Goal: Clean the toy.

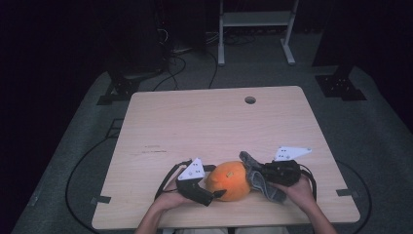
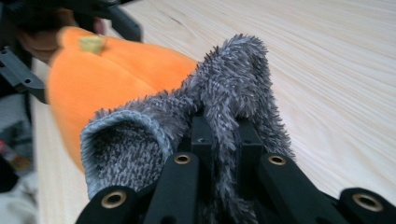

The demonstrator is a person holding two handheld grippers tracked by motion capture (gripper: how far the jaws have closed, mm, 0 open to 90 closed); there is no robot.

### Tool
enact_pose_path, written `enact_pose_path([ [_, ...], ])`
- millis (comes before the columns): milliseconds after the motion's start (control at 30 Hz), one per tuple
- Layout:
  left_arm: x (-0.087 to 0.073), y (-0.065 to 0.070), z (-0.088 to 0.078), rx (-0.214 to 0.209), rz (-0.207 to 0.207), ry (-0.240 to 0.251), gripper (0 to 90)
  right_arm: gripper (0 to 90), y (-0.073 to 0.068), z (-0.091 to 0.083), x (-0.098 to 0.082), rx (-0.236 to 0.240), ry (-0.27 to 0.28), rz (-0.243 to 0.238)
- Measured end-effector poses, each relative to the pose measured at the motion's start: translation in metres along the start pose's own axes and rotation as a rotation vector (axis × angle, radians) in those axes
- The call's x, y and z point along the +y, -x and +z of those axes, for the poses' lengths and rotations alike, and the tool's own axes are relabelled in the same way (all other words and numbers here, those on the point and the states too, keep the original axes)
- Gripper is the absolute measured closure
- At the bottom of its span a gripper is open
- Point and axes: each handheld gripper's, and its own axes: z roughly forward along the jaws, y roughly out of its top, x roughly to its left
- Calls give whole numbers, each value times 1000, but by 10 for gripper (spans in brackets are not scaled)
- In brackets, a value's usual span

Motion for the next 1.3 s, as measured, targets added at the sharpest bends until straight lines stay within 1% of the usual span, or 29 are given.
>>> enact_pose_path([
  [33,0,1,0,-1,18,3,211,815,1,-1,0,-13,-8,-4],
  [67,1,3,0,-1,29,2,237,815,2,-4,1,-17,-6,0],
  [100,2,5,1,4,41,1,261,815,2,-8,3,-15,16,3],
  [133,2,6,1,10,47,2,289,815,0,-14,8,-4,53,4],
  [200,4,7,2,13,57,5,321,814,-8,-21,16,45,111,-10],
  [267,5,8,4,16,63,15,340,815,-18,-23,22,79,134,-36],
  [300,5,8,4,13,67,17,349,815,-24,-20,26,78,127,-69],
  [333,4,8,4,9,69,19,349,815,-27,-18,26,76,116,-80],
  [367,3,7,4,7,60,25,345,815,-26,-14,24,68,93,-84],
  [433,1,6,4,-1,31,30,285,815,-21,-6,16,40,47,-74],
  [467,0,5,4,-7,10,36,235,815,-16,-3,11,32,26,-58],
  [500,0,4,5,-10,7,41,202,815,-10,-2,6,41,31,-25],
  [533,0,4,5,-17,5,43,193,815,-4,-3,4,37,28,3],
  [600,-2,3,5,-36,3,48,181,815,-2,-6,3,-16,-1,-10],
  [633,-4,3,5,-33,19,41,187,815,-1,-7,2,-13,0,-2],
  [667,-4,4,4,-28,28,42,221,815,0,-11,3,-3,14,2],
  [733,-4,4,4,2,40,52,302,815,-6,-18,10,5,42,-19],
  [800,0,5,6,29,28,64,346,815,-14,-22,18,40,84,-35],
  [833,2,5,7,39,28,68,369,815,-22,-21,24,60,96,-58],
  [900,5,8,10,58,34,78,387,815,-35,-17,30,74,93,-101],
  [933,5,9,10,62,46,70,392,815,-40,-14,32,68,80,-129],
  [967,4,9,10,57,42,70,392,815,-41,-11,31,62,68,-137],
  [1033,2,8,9,42,29,78,368,815,-32,-9,26,70,70,-97],
  [1067,1,7,9,25,17,80,317,816,-23,-8,21,52,54,-67],
  [1100,1,7,9,13,9,81,261,815,-16,-7,16,46,44,-40],
  [1167,1,5,10,-11,7,77,183,815,-7,-7,8,43,37,-1],
  [1200,0,4,11,-27,4,74,153,815,-6,-8,7,36,32,0],
  [1233,0,4,11,-23,11,68,135,815,-6,-8,7,24,26,-10],
  [1300,-1,4,11,-4,28,53,168,815,-9,-8,8,13,30,-20],
])
